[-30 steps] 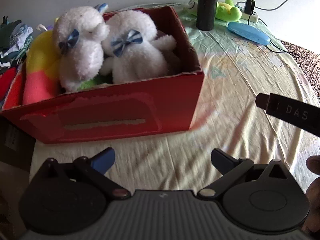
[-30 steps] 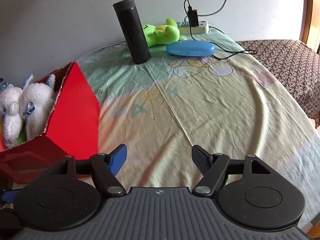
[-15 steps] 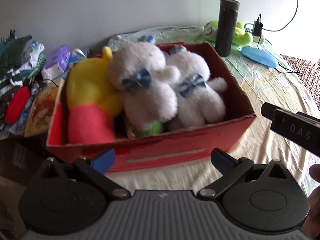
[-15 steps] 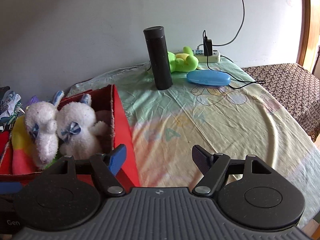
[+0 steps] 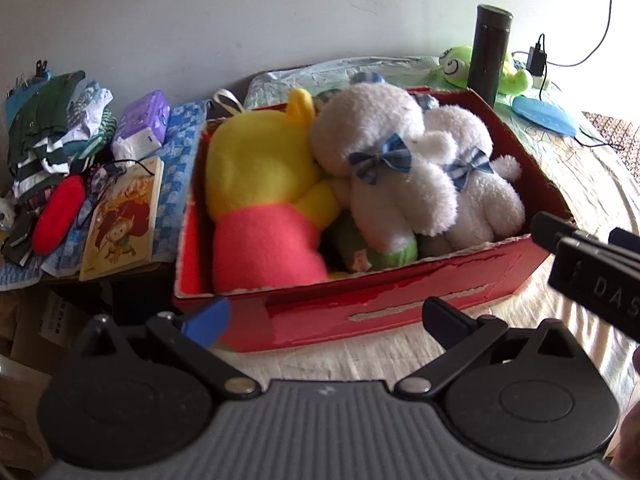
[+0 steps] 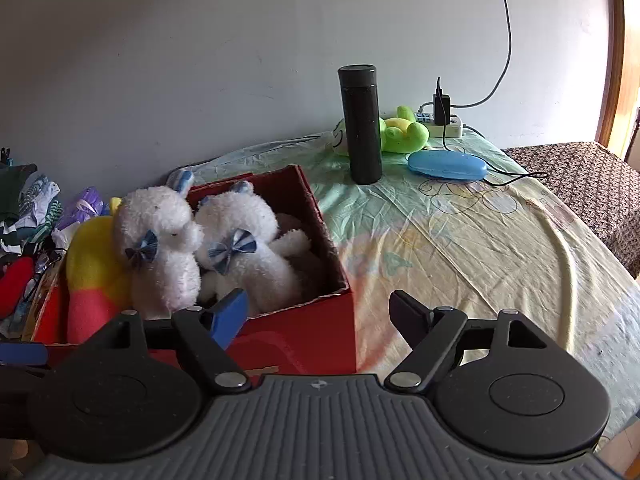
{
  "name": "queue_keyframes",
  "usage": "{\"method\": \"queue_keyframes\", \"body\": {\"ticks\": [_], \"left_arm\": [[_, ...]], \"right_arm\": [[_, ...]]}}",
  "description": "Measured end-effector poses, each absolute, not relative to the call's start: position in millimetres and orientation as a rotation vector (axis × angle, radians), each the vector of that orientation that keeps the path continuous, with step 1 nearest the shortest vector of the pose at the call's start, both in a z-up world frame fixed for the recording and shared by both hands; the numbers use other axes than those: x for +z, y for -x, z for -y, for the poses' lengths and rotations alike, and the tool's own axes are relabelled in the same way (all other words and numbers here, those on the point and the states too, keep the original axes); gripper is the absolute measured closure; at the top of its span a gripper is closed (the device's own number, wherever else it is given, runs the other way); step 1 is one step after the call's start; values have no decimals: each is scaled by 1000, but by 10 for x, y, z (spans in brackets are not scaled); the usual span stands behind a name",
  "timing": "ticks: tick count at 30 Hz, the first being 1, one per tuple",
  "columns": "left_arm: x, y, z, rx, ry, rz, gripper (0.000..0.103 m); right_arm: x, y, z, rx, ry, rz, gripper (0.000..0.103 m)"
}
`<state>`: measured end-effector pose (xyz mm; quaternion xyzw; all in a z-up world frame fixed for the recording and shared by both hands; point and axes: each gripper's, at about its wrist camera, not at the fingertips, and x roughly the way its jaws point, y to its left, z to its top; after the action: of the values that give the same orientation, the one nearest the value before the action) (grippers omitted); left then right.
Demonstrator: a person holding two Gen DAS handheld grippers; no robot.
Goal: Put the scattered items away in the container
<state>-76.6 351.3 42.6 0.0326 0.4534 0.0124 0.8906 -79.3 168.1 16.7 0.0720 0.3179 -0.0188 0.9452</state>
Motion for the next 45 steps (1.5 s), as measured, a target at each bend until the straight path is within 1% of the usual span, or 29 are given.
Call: {"method": "queue_keyframes", "body": {"ticks": [2, 9, 16, 19, 21, 24, 29, 34, 45], "left_arm": [[452, 769, -3606, 49, -62, -927, 1], [555, 759, -3807, 79, -43, -873, 1], [578, 735, -3927, 116, -31, -858, 1], [588, 671, -3999, 130, 4, -877, 1], [591, 629, -4020, 146, 15, -890, 1], [596, 554, -4049, 170, 39, -911, 1], [615, 443, -4062, 214, 97, -902, 1], [645, 362, -3964, 286, 44, -876, 1], [784, 238, -3760, 264, 15, -844, 1]], "right_arm": [[199, 816, -1771, -33, -142, -643, 19], [351, 894, -1993, -72, -145, -600, 9], [406, 786, -2086, -61, -158, -639, 8], [410, 704, -2119, -37, -144, -658, 11], [404, 633, -2122, -4, -156, -676, 22], [395, 508, -2113, 39, -184, -719, 31], [428, 397, -2062, 80, -174, -728, 33], [446, 278, -1886, 119, -190, -735, 33], [474, 142, -1834, 179, -128, -770, 33]]}}
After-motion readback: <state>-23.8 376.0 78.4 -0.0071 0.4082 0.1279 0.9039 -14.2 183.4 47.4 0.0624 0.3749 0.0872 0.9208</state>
